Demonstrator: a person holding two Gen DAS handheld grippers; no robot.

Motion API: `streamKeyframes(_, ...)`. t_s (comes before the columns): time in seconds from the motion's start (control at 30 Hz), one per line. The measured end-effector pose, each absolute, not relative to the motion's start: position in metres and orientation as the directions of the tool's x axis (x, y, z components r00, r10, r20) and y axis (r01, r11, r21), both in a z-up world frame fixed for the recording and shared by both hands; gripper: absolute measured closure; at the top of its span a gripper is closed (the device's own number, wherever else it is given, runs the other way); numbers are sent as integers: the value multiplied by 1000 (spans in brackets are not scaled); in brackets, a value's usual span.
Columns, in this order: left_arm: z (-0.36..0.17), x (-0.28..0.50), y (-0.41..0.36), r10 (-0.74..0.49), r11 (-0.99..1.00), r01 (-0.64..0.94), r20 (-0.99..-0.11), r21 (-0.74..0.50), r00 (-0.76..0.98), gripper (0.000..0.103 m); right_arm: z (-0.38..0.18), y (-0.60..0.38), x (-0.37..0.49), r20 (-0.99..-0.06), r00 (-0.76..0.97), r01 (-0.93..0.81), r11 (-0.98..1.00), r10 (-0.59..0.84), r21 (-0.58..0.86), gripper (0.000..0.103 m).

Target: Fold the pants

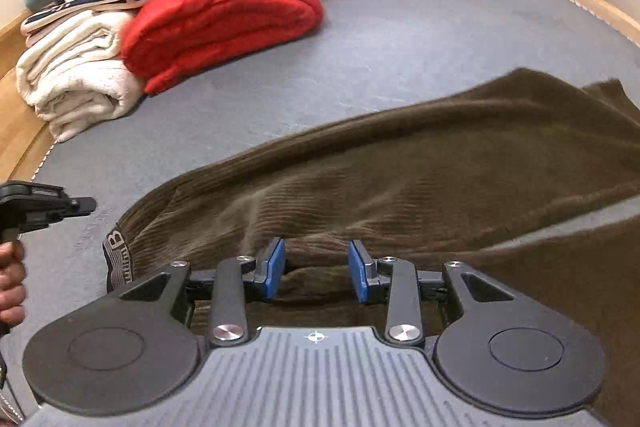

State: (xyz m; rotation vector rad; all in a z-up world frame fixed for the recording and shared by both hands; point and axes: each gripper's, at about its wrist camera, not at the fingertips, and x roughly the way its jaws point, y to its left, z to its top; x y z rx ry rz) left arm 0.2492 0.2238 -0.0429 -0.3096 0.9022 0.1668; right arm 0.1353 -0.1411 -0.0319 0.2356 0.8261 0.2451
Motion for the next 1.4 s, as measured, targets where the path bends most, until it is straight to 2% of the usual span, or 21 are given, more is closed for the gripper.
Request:
streamKeyframes(0.03,-48,255,222,18,943,-274,-796,-188,605,66,-32,-143,135,-697,646,-118,943,310,310,66)
streamKeyframes(0.13,-62,271,218,14,946,-269,-804,-181,594,48,-33,-152,135,-706,630,-116,938,323,326,66)
streamKeyframes(0.2,-71,283,214,39,953,-264,-803,-150,595,41,-32,-159,136,-711,625,-106,937,323,333,66)
streamKeyframes(0.47,-94,316,195,88,972,-230,-814,-57,575,37,-30,-189,151,-737,618,-49,949,273,311,66)
streamKeyframes(0.63,-102,328,183,101,980,-196,-811,-17,577,26,-36,-205,155,-760,602,2,951,245,309,66)
streamKeyframes(0.9,-115,335,172,108,989,-147,-818,29,565,26,-36,-211,158,-764,599,4,953,240,303,66)
streamKeyframes(0.97,-117,336,168,115,990,-136,-821,46,559,31,-36,-214,159,-763,601,8,953,238,303,66)
streamKeyframes(1.0,-117,335,165,126,989,-130,-820,64,558,43,-35,-214,160,-762,602,8,952,238,305,66)
streamKeyframes(1.03,-118,335,163,140,989,-125,-821,85,553,63,-35,-214,160,-761,604,10,952,238,305,66)
streamKeyframes(1.1,-119,334,160,173,985,-108,-829,137,531,84,-34,-214,161,-758,608,9,953,236,303,66)
streamKeyframes(1.23,-106,319,152,177,983,-56,-815,175,551,91,-30,-215,164,-754,617,13,955,225,296,66)
streamKeyframes(1.4,-67,272,131,147,985,-12,-788,175,597,93,-20,-220,167,-740,640,56,947,209,316,66)
